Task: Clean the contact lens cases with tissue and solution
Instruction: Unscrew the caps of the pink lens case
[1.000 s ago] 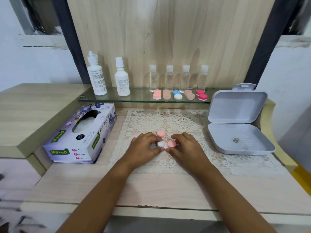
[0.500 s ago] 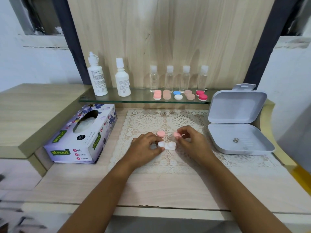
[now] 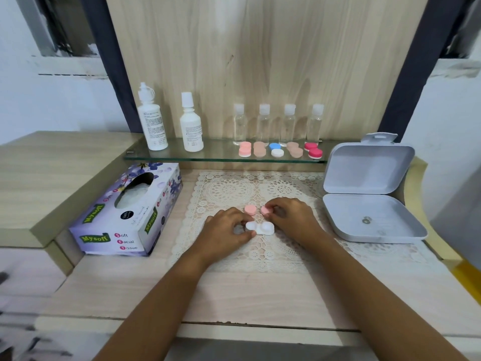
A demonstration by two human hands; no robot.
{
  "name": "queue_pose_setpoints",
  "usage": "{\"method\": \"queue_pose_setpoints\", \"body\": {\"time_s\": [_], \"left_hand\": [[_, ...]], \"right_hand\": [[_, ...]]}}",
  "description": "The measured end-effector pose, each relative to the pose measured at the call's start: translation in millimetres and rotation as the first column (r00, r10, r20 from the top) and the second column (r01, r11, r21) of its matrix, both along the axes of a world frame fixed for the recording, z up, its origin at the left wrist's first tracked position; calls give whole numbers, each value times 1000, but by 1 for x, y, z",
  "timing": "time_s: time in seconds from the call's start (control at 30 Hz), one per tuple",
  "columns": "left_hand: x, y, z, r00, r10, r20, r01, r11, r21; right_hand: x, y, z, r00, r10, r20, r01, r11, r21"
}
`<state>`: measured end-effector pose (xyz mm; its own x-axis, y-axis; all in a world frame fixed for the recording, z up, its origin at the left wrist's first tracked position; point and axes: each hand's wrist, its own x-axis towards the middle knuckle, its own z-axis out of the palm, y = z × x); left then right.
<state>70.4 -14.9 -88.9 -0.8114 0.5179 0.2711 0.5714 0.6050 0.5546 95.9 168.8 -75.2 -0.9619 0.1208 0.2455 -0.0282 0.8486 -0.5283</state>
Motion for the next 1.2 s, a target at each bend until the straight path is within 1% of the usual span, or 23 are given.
{"method": "queue_pose_setpoints", "body": {"time_s": [0.1,0.3,0.47,0.6,0.7,0.77,0.83,0.87,0.93,1.0,1.1,1.2], "left_hand": [[0,0,0,1000,-2,-2,2,1000,-4],[0,-1,0,1000,-4,-4,4,1000,5],[0,-1,-1,1000,0,-4,0,1000,13],[2,-1,0,1000,11,-10,-11,1000,-7],[5,-1,2,998,45,-43,-46,999,-25],[5,-1,2,989,108,-103,-113,993,-40],[3,-2,1,974,162,-156,-177,980,-88],[3,-1,0,974,170,-152,-190,973,-133],[2,0,-2,983,152,-100,-173,954,-246],[2,1,-1,989,134,-61,-147,938,-315],[2,2,0,990,132,-50,-141,931,-337],[3,1,1,990,133,-55,-144,930,-338]], "right_hand": [[9,2,0,1000,14,-17,-15,998,-61],[28,0,-3,995,73,-63,-76,995,-60],[36,-6,-9,995,90,-36,-89,996,16],[36,-7,-10,995,83,-56,-82,997,15],[36,-6,-11,995,72,-70,-73,997,-7],[37,-6,-11,994,52,-93,-55,998,-33],[38,-7,-10,993,20,-117,-29,996,-79],[39,-7,-9,992,4,-126,-17,994,-107],[39,-7,-6,990,-11,-141,-9,990,-139],[40,-3,-1,989,-14,-144,-7,990,-141],[44,4,9,984,-28,-175,-4,984,-180],[52,16,18,969,-52,-240,7,983,-183]]}}
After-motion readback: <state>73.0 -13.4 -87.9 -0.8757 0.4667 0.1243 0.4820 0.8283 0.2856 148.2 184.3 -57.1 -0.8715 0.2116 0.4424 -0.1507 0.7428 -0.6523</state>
